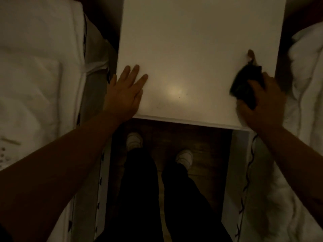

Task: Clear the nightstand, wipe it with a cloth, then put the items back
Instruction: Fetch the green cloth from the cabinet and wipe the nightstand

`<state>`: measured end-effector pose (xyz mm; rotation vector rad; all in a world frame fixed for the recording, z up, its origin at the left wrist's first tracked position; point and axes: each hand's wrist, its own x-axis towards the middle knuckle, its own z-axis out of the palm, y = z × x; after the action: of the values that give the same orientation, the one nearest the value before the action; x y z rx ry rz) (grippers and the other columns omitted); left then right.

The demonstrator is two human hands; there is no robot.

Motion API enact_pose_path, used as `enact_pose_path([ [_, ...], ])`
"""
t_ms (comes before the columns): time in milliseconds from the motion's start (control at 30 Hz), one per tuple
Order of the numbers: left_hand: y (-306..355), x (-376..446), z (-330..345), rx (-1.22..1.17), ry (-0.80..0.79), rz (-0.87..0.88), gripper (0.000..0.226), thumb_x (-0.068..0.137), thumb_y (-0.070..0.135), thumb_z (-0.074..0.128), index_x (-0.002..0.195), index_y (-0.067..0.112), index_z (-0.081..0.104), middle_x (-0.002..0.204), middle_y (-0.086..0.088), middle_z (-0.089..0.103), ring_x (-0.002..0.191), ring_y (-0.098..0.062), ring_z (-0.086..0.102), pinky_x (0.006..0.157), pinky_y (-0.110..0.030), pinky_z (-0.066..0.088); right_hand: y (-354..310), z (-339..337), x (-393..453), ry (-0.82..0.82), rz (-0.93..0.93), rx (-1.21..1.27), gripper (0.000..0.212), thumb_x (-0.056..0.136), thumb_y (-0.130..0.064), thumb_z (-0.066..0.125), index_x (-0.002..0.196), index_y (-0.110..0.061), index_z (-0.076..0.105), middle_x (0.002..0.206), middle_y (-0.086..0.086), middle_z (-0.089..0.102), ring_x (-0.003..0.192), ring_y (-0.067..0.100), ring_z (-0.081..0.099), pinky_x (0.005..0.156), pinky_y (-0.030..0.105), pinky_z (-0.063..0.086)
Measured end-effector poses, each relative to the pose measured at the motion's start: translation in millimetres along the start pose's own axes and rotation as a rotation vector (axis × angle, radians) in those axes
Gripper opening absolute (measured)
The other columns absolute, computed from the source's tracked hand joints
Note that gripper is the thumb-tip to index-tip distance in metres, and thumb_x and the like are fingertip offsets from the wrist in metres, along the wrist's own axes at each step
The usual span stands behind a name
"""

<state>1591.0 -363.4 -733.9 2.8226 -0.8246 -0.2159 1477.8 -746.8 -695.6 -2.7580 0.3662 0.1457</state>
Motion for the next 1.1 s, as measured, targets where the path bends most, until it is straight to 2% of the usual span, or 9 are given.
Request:
enact_pose_path([
  [67, 0.5, -1.8, 2.1, -0.039, -0.01, -0.029, 0.047, 0.098, 0.031, 0.037, 0.144, 0.023, 0.039, 0.154, -0.011, 0.031, 0.142, -0.033, 0.025, 0.109, -0.058, 0.024, 2.1, 9.2, -14.1, 0.037, -0.008, -0.042, 0.063, 0.088, -0.041, 0.055, 0.141, -0.01, 0.044, 0.151, 0.024, 0.027, 0.138, 0.044, 0.025, 0.11, 0.058, 0.023],
  [200, -3.5, -1.8, -0.1, -0.071, -0.049, -0.029, 0.049, 0.1, 0.04, 0.028, 0.146, 0.025, 0.034, 0.156, -0.009, 0.026, 0.144, -0.031, 0.018, 0.112, -0.057, 0.019, -16.3, 21.4, -18.8, 0.094, 0.074, 0.006, 0.064, 0.092, -0.046, 0.049, 0.147, -0.016, 0.034, 0.156, 0.018, 0.019, 0.143, 0.036, 0.017, 0.114, 0.055, 0.018],
  [400, -6.4, -3.1, -1.6, -0.084, -0.041, -0.005, 0.053, 0.098, 0.043, 0.024, 0.146, 0.021, 0.035, 0.156, -0.01, 0.025, 0.144, -0.031, 0.018, 0.112, -0.057, 0.019, -71.8, 54.0, -31.3, 0.145, 0.091, 0.063, 0.056, 0.093, -0.039, 0.049, 0.143, -0.015, 0.042, 0.152, 0.02, 0.03, 0.139, 0.036, 0.028, 0.113, 0.054, 0.022],
  [733, -10.0, -8.5, -2.2, -0.163, -0.032, 0.048, 0.066, 0.095, 0.053, 0.016, 0.147, 0.017, 0.034, 0.158, -0.01, 0.021, 0.146, -0.03, 0.013, 0.114, -0.053, 0.01, -190.9, 107.8, -29.9, 0.225, -0.016, 0.09, 0.051, 0.086, -0.048, 0.054, 0.13, -0.021, 0.057, 0.14, 0.012, 0.05, 0.125, 0.028, 0.048, 0.101, 0.048, 0.038],
  [900, -7.3, -8.3, -5.9, -0.142, -0.059, 0.044, 0.07, 0.093, 0.055, 0.01, 0.147, 0.017, 0.033, 0.158, -0.01, 0.02, 0.146, -0.029, 0.012, 0.114, -0.055, 0.011, -242.0, 120.7, -42.3, 0.223, -0.098, 0.094, 0.039, 0.086, -0.033, 0.062, 0.123, -0.018, 0.062, 0.132, 0.011, 0.057, 0.115, 0.03, 0.054, 0.094, 0.04, 0.04],
  [1000, -4.8, -10.0, -7.4, -0.162, -0.037, 0.025, 0.071, 0.093, 0.054, 0.009, 0.147, 0.015, 0.033, 0.158, -0.009, 0.02, 0.146, -0.028, 0.012, 0.115, -0.054, 0.011, -231.5, 102.1, -35.3, 0.181, -0.213, 0.217, 0.032, 0.087, -0.022, 0.061, 0.117, -0.014, 0.064, 0.124, 0.012, 0.061, 0.105, 0.031, 0.057, 0.088, 0.039, 0.047],
  [1100, -3.2, -12.2, -7.7, -0.177, -0.024, 0.039, 0.07, 0.093, 0.053, 0.011, 0.146, 0.013, 0.035, 0.158, -0.01, 0.021, 0.146, -0.029, 0.013, 0.115, -0.054, 0.011, -161.9, 61.9, -31.1, 0.369, -0.141, 0.272, 0.03, 0.083, -0.018, 0.061, 0.112, -0.013, 0.064, 0.11, 0.017, 0.065, 0.097, 0.025, 0.057, 0.088, 0.021, 0.04],
])
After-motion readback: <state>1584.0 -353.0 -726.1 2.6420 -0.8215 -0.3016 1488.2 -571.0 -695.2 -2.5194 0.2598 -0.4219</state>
